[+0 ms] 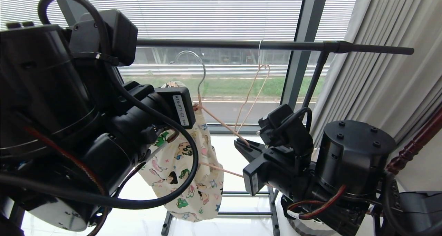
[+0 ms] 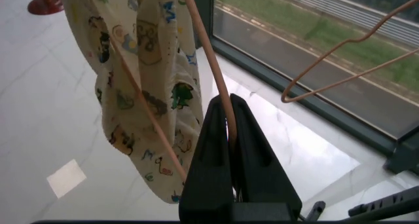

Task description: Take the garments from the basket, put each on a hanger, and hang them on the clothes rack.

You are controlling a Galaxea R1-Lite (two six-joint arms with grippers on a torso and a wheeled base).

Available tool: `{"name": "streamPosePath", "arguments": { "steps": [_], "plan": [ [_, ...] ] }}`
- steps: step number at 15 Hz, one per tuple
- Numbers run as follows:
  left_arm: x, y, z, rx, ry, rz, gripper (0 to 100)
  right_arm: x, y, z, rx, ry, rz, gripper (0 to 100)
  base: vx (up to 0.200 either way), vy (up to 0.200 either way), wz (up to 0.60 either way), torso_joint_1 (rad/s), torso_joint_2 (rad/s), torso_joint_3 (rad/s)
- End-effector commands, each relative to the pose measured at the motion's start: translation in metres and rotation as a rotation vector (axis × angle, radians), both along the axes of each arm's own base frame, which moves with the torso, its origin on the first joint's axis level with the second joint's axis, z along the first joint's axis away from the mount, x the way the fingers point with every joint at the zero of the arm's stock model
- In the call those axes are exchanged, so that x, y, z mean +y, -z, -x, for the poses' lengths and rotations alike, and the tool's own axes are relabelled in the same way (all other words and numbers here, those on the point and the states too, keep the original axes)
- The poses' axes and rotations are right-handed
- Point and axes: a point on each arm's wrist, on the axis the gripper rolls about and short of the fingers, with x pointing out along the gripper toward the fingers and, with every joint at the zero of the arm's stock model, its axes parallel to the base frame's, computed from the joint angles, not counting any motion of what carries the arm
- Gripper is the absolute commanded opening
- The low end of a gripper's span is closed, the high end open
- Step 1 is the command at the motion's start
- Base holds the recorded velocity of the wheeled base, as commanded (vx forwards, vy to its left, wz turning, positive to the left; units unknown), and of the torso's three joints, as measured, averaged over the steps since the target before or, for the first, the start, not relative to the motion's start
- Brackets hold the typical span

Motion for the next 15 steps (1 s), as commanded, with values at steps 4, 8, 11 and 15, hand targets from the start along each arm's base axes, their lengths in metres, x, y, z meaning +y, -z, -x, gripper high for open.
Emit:
{"name": "streamPosePath", "arguments": {
  "steps": [4,8,11,15],
  "plan": [
    [0.003,-0.008,0.003,-0.019,0.003,0.025,100,0.0,0.0,-0.001,-0.011,0.017,0.001,0,0.0,0.0,0.0,0.0,0.0,0.0],
    [0.009,-0.013,0.007,-0.032,0.001,0.036,100,0.0,-0.001,-0.002,-0.019,0.034,-0.012,0,0.0,0.0,0.0,0.0,0.0,0.0],
    [0.013,-0.017,0.01,-0.043,0.001,0.048,100,-0.003,-0.002,-0.006,-0.037,0.049,-0.006,0,0.0,0.0,0.0,0.0,0.0,0.0],
    [0.021,-0.016,0.016,-0.057,0.002,-0.017,100,-0.007,-0.004,-0.012,-0.076,0.071,0.002,0,0.0,0.0,0.0,0.0,0.0,0.0]
  ]
}}
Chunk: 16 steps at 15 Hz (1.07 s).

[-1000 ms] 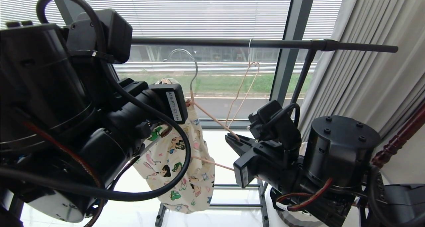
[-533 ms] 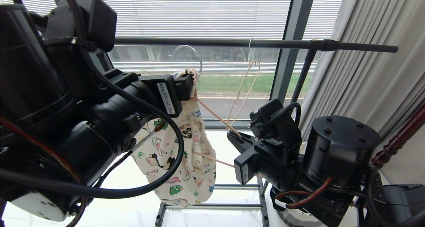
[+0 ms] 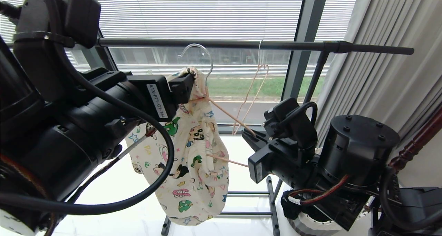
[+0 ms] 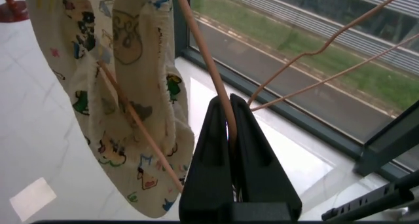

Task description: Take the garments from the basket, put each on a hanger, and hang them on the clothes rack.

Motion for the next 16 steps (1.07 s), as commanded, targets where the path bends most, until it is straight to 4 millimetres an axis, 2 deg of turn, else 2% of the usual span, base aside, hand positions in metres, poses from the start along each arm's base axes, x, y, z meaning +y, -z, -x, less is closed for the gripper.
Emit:
{"name": "streamPosePath", "arguments": {
  "steps": [1,3,5,9,11,14,15,16],
  "plan": [
    [0.009,0.002,0.008,-0.018,0.024,-0.077,100,-0.001,-0.002,-0.001,-0.008,0.005,0.0,0,0.0,0.0,0.0,0.0,0.0,0.0],
    [0.012,0.007,0.013,-0.042,0.144,-0.186,100,-0.002,-0.004,-0.001,-0.027,0.006,-0.001,0,0.0,0.0,0.0,0.0,0.0,0.0],
    [0.02,0.01,0.008,-0.029,0.149,-0.314,100,-0.002,-0.006,-0.001,-0.063,0.007,0.001,0,0.0,0.0,0.0,0.0,0.0,0.0],
    [0.03,0.001,-0.001,-0.053,0.128,-0.323,100,-0.003,-0.011,0.0,-0.119,0.01,0.016,0,0.0,0.0,0.0,0.0,0.0,0.0],
    [0.038,0.002,0.006,-0.061,0.139,-0.318,100,-0.004,-0.012,0.0,-0.138,0.011,0.021,0,0.0,0.0,0.0,0.0,0.0,0.0],
    [0.069,0.016,0.029,-0.029,0.297,-0.363,100,-0.018,-0.017,0.01,-0.162,-0.001,0.037,0,0.0,0.0,0.0,0.0,0.0,0.0],
    [0.091,0.021,0.037,-0.027,0.384,-0.377,100,-0.032,-0.019,0.019,-0.172,-0.029,0.039,0,0.0,0.0,0.0,0.0,0.0,0.0],
    [0.105,0.025,0.04,-0.017,0.399,-0.413,100,-0.044,-0.02,0.026,-0.187,-0.057,0.045,0,0.0,0.0,0.0,0.0,0.0,0.0]
  ]
}}
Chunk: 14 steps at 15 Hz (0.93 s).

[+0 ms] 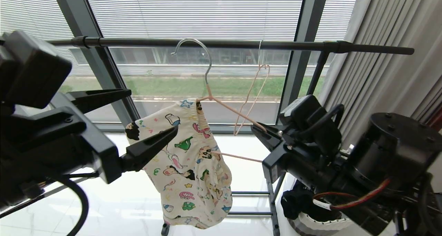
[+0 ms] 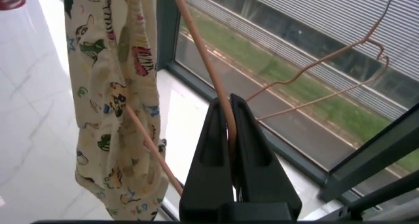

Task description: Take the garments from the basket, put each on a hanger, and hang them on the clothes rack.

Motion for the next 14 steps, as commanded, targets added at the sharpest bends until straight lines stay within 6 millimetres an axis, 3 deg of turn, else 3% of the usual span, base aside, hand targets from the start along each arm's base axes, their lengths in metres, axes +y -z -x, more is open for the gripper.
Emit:
{"name": "streamPosePath", "arguments": {
  "steps": [1,5,10,12,14],
  "plan": [
    [0.042,0.008,0.018,-0.017,0.005,-0.037,100,-0.032,-0.008,0.02,-0.045,-0.042,0.01,0,0.0,0.0,0.0,0.0,0.0,0.0],
    [0.042,0.023,0.022,0.012,0.155,-0.056,100,-0.047,0.002,0.032,-0.092,-0.115,0.089,0,0.0,0.0,0.0,0.0,0.0,0.0],
    [0.024,0.042,0.034,0.062,0.371,-0.092,100,-0.04,0.004,0.039,-0.143,-0.199,0.136,0,0.0,0.0,0.0,0.0,0.0,0.0],
    [0.021,0.062,0.035,0.131,0.396,-0.126,100,-0.031,0.007,0.051,-0.162,-0.264,0.157,0,0.0,0.0,0.0,0.0,0.0,0.0],
    [0.02,0.07,0.033,0.166,0.394,-0.142,100,-0.024,0.009,0.063,-0.181,-0.318,0.172,0,0.0,0.0,0.0,0.0,0.0,0.0]
  ]
}}
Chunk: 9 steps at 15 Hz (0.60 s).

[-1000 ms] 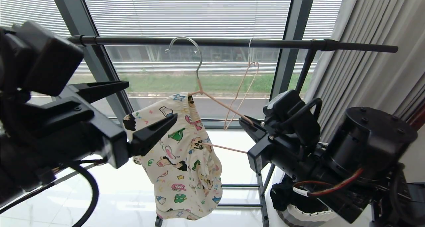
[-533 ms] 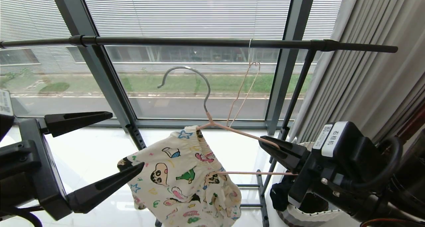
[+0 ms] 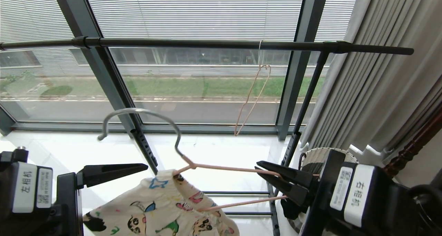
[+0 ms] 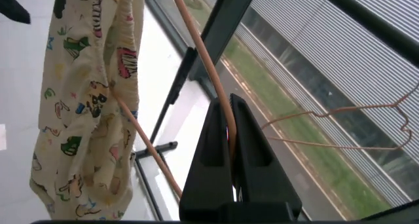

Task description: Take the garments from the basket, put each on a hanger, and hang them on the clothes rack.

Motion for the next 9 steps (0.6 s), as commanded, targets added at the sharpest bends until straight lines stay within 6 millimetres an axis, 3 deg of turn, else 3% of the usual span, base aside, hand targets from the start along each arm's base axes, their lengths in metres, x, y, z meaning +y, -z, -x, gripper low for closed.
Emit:
{"name": "streamPosePath", "arguments": {
  "steps": [1,5,6,9],
  "plan": [
    [-0.002,0.007,-0.002,0.031,0.002,-0.021,100,0.008,0.004,0.011,-0.006,-0.051,0.02,0,0.0,0.0,0.0,0.0,0.0,0.0],
    [-0.002,0.01,-0.002,0.039,0.005,-0.026,100,0.015,0.006,0.02,-0.027,-0.098,0.039,0,0.0,0.0,0.0,0.0,0.0,0.0],
    [-0.002,0.009,-0.002,0.038,0.007,-0.025,0,0.016,0.006,0.021,-0.027,-0.1,0.039,0,0.0,0.0,0.0,0.0,0.0,0.0],
    [-0.003,0.009,-0.002,0.036,0.013,-0.023,0,0.016,0.005,0.021,-0.027,-0.096,0.036,0,0.0,0.0,0.0,0.0,0.0,0.0]
  ]
}}
